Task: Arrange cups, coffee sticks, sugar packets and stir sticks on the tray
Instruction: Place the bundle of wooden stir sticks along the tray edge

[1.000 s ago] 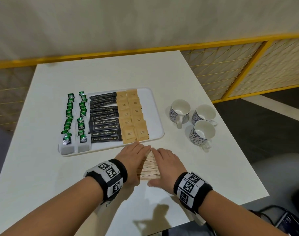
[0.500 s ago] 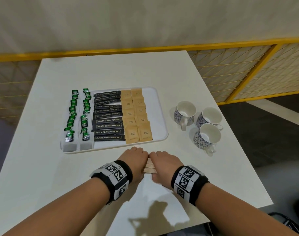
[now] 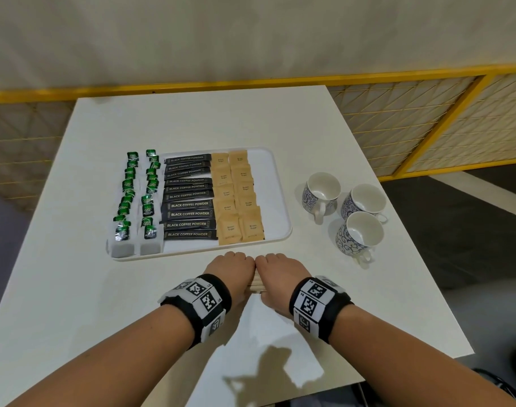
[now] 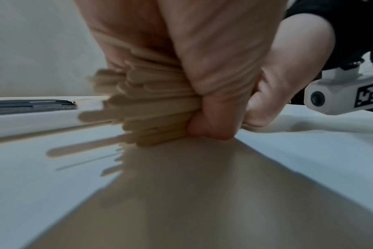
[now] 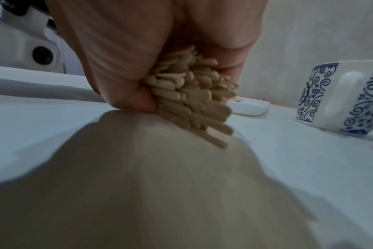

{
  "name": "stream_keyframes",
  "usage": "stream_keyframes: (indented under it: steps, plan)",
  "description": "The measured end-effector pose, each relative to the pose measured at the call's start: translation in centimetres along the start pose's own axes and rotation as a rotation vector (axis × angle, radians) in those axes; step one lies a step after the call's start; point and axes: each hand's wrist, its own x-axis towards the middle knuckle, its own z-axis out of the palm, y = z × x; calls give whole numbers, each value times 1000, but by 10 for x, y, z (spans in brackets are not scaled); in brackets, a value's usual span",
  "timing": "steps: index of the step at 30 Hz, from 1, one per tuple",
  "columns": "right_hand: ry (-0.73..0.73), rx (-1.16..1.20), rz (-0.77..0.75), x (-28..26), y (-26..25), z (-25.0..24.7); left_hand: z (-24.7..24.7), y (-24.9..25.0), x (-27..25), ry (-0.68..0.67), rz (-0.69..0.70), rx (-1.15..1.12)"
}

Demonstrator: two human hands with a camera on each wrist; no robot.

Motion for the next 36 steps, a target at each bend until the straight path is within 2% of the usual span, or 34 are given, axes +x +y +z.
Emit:
stream_keyframes:
  steps: [6, 14, 18, 25, 29, 36]
  plan:
    - [6, 30, -1, 3, 3, 2, 5, -2, 1, 65, -9, 12]
    - [44, -31, -59, 3, 7, 1, 10, 0, -2, 64, -29, -12]
    - [7, -45, -69, 1, 5, 0, 9, 1, -1, 25, -51, -25]
    - [-23, -34, -37, -2, 3, -5, 7, 2, -4, 59, -6, -32]
    - [13, -54, -53, -5, 5, -16, 2, -2, -7, 72, -3, -141]
    - [-65, -88, -88, -8, 17, -41, 4, -14, -17, 139, -58, -403]
